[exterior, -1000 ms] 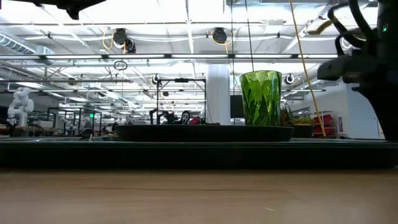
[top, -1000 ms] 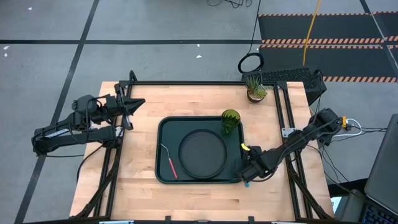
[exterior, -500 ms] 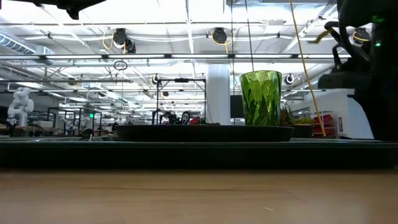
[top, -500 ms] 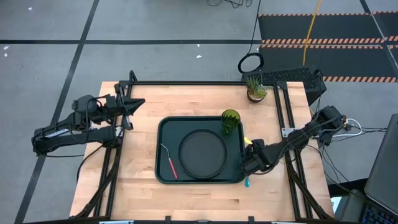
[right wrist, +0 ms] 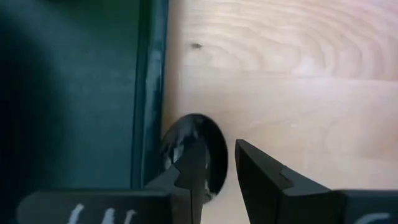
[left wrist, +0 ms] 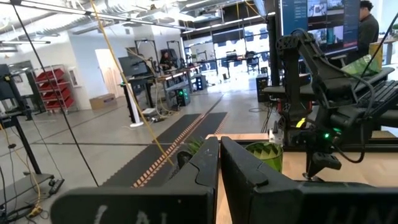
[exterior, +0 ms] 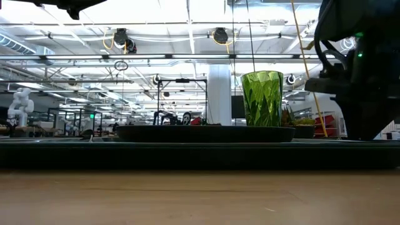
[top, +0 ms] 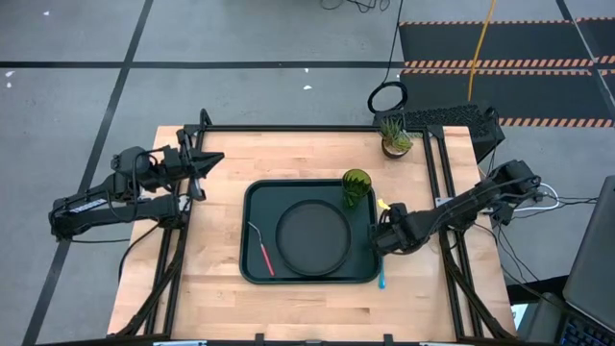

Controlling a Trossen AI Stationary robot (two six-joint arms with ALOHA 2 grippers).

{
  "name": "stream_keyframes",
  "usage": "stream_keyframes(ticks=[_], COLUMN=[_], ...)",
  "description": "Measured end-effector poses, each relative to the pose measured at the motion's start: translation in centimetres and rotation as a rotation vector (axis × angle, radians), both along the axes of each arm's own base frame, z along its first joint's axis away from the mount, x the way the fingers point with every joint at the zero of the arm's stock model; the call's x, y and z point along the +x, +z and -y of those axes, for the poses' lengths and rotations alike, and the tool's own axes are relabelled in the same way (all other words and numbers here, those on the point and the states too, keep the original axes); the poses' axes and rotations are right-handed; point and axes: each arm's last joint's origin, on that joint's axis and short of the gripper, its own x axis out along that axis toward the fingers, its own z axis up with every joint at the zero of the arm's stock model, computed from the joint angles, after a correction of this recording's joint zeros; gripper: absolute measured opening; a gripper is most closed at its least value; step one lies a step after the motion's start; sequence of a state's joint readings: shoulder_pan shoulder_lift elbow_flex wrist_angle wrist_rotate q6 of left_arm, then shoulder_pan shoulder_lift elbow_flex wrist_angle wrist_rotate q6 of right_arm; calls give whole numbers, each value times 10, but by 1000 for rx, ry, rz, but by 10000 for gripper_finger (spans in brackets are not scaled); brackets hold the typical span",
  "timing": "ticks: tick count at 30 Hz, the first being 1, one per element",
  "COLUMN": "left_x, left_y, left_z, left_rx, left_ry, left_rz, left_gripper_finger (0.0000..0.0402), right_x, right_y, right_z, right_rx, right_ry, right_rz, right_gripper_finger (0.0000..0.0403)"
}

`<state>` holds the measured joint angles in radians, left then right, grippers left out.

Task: Pick and place plate/cup/fork/spoon on tray
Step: Put the blue spoon to the left of the pink fork on the black tray

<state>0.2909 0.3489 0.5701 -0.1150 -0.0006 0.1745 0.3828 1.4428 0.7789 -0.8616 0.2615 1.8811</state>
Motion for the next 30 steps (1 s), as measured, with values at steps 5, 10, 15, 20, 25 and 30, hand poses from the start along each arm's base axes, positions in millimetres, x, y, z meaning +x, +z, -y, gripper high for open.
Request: stream_keyframes(ticks=[5, 10, 15, 20, 25, 30], left_x=[0, 0, 0, 0, 0, 0], left_y=[0, 0, 0, 0, -1, -1], left_z=[0, 0, 0, 0, 0, 0], left_rx=[0, 6, 6, 5, 3, 1], left_ry=[0, 1, 1, 1, 1, 1], left_rz=[-2, -4, -3, -4, -9, -11], left_gripper_finger=[21, 21, 21, 21, 21, 21], right_x=[-1, -4, -7, -11, -19, -23], right_y=[-4, -8, -11, -10, -10, -7], right_z=[4, 7, 8, 9, 11, 11], right_rx=[-1, -6, -10, -22, -5, 15], right_ry=[14, 21, 20, 25, 14, 10], right_rz=[-7, -26, -41, -82, -182, -202], right_gripper_finger=[78, 74, 29, 5, 1, 0])
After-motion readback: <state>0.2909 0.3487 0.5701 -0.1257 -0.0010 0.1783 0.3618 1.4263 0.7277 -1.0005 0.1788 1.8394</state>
